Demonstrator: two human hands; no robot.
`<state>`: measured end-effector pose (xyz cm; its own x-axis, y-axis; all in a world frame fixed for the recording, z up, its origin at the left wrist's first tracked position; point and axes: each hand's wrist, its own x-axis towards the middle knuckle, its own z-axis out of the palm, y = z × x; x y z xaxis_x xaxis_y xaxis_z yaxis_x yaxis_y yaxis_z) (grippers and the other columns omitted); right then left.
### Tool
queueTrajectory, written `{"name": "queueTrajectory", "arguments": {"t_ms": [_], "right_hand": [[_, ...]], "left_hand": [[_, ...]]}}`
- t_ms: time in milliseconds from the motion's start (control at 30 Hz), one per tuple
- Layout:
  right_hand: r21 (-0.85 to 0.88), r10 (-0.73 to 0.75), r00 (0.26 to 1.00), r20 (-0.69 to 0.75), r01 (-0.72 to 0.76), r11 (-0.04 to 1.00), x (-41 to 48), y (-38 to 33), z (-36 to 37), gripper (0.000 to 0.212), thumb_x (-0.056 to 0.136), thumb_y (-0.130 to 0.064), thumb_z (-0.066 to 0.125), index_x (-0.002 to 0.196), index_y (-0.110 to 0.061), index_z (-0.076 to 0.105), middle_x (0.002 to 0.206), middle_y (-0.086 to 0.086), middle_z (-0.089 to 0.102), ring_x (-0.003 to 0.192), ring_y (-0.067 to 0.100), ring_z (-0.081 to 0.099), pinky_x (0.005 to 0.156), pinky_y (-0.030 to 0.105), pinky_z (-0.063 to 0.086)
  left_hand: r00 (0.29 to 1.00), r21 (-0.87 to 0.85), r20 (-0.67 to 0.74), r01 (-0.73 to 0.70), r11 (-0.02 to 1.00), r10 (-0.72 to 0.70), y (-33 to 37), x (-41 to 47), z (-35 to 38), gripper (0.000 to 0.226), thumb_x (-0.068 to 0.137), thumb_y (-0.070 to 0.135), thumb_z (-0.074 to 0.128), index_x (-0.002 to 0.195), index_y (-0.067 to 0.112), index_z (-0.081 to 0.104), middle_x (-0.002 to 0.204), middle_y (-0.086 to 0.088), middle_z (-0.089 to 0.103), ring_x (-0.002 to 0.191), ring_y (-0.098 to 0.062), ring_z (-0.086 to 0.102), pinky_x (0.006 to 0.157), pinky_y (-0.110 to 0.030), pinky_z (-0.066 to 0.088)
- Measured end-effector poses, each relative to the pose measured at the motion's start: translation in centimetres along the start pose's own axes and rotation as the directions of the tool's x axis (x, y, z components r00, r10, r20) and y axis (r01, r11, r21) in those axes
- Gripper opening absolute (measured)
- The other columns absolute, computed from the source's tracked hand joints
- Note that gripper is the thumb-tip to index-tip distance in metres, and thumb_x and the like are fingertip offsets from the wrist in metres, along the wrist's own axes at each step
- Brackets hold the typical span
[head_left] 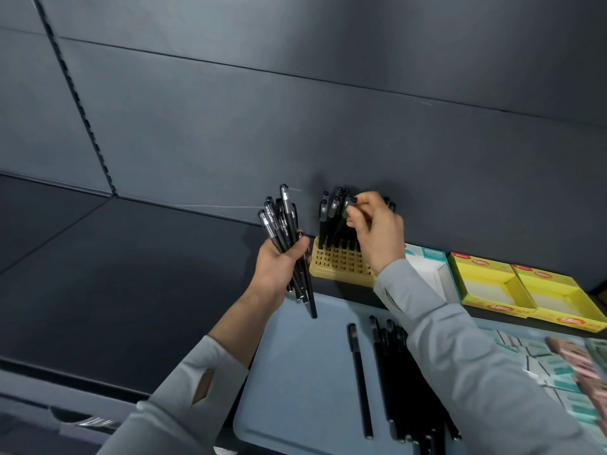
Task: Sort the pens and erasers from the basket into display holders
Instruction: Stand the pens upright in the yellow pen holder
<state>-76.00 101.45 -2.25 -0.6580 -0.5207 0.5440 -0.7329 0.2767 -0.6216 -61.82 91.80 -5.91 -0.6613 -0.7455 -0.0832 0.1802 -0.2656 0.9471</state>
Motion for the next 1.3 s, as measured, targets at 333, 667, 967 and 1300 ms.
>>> {"name": "queueTrajectory", "arguments": {"t_ms": [333, 667, 967, 1300], "right_hand": [[-0.094, 0.018, 0.998, 0.057, -0.012, 0.996, 0.6, 0.0, 1.0, 0.004, 0.095, -0.021, 0.057, 0.098, -0.018, 0.056, 0.084, -0.004, 0.073, 0.077, 0.018, 0.07, 0.082, 0.039, 0.055], [-0.093, -0.034, 0.988, 0.149, 0.048, 0.995, -1.2, -1.5, 0.0, 0.023, 0.089, -0.045, 0.062, 0.092, -0.023, 0.068, 0.084, -0.011, 0.069, 0.077, 0.008, 0.062, 0.075, 0.025, 0.047], [-0.114, -0.073, 0.931, 0.359, 0.122, 0.986, -1.9, -0.4, -1.2, 0.012, 0.09, -0.034, 0.065, 0.091, -0.022, 0.069, 0.086, -0.012, 0.069, 0.08, 0.007, 0.062, 0.078, 0.026, 0.048], [-0.007, 0.072, 0.996, -0.046, -0.072, 0.997, -0.7, 1.6, -1.3, 0.015, 0.093, -0.03, 0.061, 0.087, -0.016, 0.059, 0.075, -0.007, 0.071, 0.068, 0.012, 0.069, 0.078, 0.045, 0.056]], "left_hand": [[0.997, 0.093, -0.011, -0.075, 0.993, 0.076, 0.3, -0.6, -0.5, 0.005, 0.086, 0.016, 0.071, 0.091, 0.017, 0.07, 0.069, 0.009, 0.068, 0.073, -0.009, 0.067, 0.079, -0.035, 0.056], [0.997, -0.077, -0.036, -0.078, 0.994, 0.075, 0.6, 0.0, -0.1, 0.003, 0.088, 0.012, 0.068, 0.09, 0.01, 0.068, 0.069, 0.0, 0.067, 0.067, -0.012, 0.061, 0.069, -0.025, 0.052], [0.995, -0.116, -0.053, -0.087, 0.99, 0.081, 0.1, 0.1, 0.9, 0.015, 0.09, 0.009, 0.065, 0.103, 0.003, 0.065, 0.081, -0.004, 0.068, 0.071, -0.013, 0.065, 0.065, -0.023, 0.054], [0.998, -0.033, -0.057, -0.026, 0.999, 0.024, -0.6, 0.3, 0.8, 0.023, 0.097, 0.015, 0.056, 0.113, 0.0, 0.061, 0.095, -0.002, 0.073, 0.076, -0.013, 0.066, 0.066, -0.023, 0.055]]}}
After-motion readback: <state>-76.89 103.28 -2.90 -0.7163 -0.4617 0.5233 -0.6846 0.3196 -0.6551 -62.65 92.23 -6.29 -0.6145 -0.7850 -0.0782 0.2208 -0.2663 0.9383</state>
